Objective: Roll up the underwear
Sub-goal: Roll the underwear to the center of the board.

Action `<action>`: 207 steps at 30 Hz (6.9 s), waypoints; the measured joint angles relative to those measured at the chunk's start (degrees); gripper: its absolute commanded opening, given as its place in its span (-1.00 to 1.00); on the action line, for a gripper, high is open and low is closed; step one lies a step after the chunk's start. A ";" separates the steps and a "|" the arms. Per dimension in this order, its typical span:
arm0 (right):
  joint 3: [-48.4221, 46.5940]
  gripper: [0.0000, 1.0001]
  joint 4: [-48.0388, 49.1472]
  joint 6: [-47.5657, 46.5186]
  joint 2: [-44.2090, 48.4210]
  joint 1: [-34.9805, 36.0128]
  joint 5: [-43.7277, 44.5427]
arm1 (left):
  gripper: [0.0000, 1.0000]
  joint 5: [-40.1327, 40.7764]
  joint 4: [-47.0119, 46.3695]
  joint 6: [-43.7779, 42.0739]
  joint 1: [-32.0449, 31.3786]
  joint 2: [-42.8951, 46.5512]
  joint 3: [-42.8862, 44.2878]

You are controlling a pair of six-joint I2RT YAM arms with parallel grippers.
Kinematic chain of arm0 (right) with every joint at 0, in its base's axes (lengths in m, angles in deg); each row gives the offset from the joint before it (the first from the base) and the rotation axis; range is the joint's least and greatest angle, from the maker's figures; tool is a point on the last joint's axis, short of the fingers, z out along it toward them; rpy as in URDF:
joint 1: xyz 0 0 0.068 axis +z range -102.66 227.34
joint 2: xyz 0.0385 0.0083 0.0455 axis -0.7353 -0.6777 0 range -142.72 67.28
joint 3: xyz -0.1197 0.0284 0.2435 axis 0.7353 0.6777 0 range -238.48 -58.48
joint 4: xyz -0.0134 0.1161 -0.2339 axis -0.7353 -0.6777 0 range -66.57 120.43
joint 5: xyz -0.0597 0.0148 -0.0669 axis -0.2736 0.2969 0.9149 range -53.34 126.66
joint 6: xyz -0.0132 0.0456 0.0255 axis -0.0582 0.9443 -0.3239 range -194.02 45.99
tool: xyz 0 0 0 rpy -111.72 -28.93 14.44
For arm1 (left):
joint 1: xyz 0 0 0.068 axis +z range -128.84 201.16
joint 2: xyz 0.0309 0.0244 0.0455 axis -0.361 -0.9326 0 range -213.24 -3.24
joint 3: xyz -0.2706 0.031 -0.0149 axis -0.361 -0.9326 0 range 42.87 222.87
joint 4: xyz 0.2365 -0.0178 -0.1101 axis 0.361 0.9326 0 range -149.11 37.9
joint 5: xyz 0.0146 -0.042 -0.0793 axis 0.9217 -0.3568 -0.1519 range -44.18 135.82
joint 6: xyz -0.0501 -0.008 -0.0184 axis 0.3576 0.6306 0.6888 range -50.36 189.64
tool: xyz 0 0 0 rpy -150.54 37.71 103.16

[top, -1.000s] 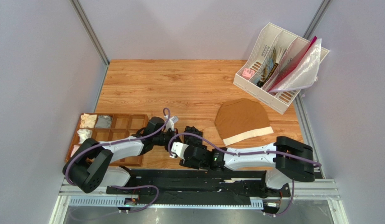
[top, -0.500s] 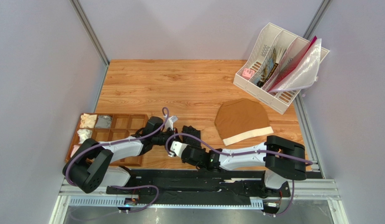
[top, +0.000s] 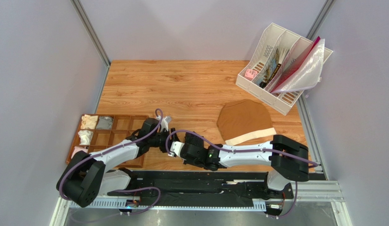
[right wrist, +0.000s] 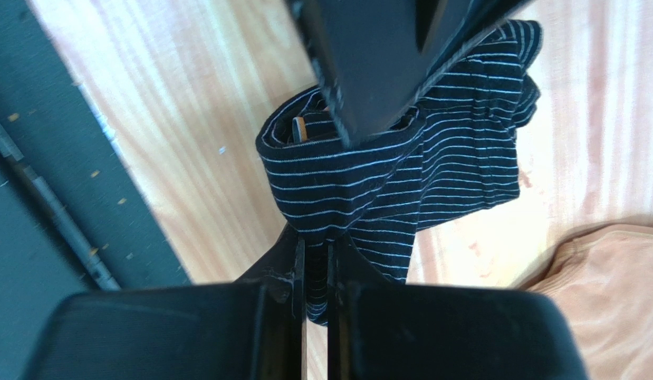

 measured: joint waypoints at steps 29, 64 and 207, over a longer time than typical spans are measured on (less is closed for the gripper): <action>-12.07 -1.00 -13.46 0.63 -4.94 -7.98 -27.91 | -0.45 -2.23 -22.64 -2.67 0.00 -12.46 -3.48; -22.84 -1.00 -20.72 -4.28 -18.23 -27.32 -57.55 | 0.99 6.16 -18.93 -6.05 0.63 5.33 -7.19; 20.37 -1.00 28.44 56.74 6.73 -33.18 -35.39 | 0.56 14.14 -15.69 4.37 -0.59 13.00 -12.17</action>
